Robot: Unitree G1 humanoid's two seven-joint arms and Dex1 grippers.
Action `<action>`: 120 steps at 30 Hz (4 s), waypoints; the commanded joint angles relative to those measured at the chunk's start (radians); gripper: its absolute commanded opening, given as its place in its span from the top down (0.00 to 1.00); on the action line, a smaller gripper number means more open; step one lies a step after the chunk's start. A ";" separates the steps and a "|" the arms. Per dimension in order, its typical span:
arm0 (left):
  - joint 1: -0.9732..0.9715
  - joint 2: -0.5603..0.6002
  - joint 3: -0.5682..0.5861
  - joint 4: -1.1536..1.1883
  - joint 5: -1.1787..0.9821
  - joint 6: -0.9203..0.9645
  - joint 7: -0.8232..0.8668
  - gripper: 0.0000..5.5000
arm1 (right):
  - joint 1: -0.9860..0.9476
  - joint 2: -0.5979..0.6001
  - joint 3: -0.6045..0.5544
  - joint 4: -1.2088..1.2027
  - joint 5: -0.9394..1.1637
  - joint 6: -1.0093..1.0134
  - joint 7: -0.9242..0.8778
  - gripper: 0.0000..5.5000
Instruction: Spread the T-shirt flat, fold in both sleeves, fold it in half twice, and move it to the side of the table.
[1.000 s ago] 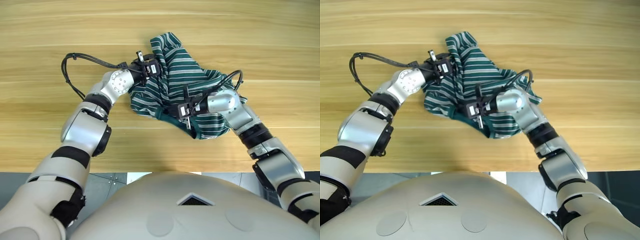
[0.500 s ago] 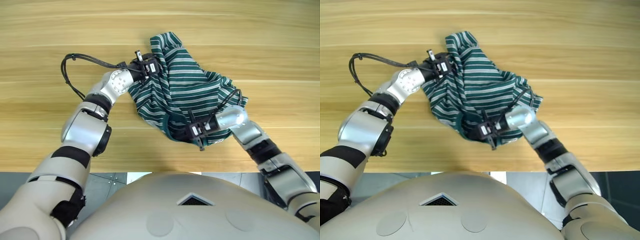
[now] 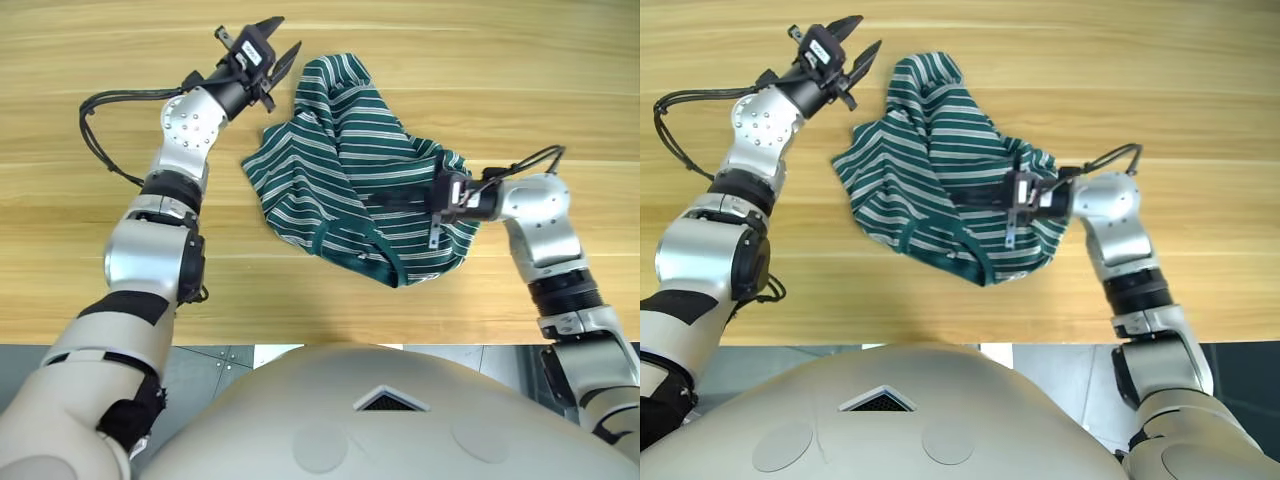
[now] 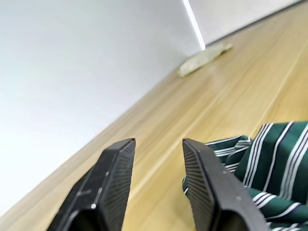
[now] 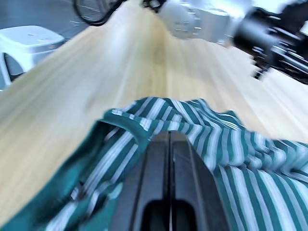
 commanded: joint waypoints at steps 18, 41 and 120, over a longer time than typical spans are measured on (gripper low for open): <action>0.171 0.233 -0.189 -0.045 0.256 -0.050 -0.163 0.67 | 0.039 -0.048 -0.062 0.351 -0.280 -0.123 -0.185 1.00; 0.178 0.374 -0.349 -0.020 0.462 -0.051 0.155 0.67 | -0.106 -0.141 -0.126 0.671 -0.378 -0.207 -0.405 1.00; 0.518 0.426 -0.396 -0.588 0.212 0.001 -0.337 0.98 | 0.186 -0.184 -0.021 0.035 -0.311 -0.091 -0.166 1.00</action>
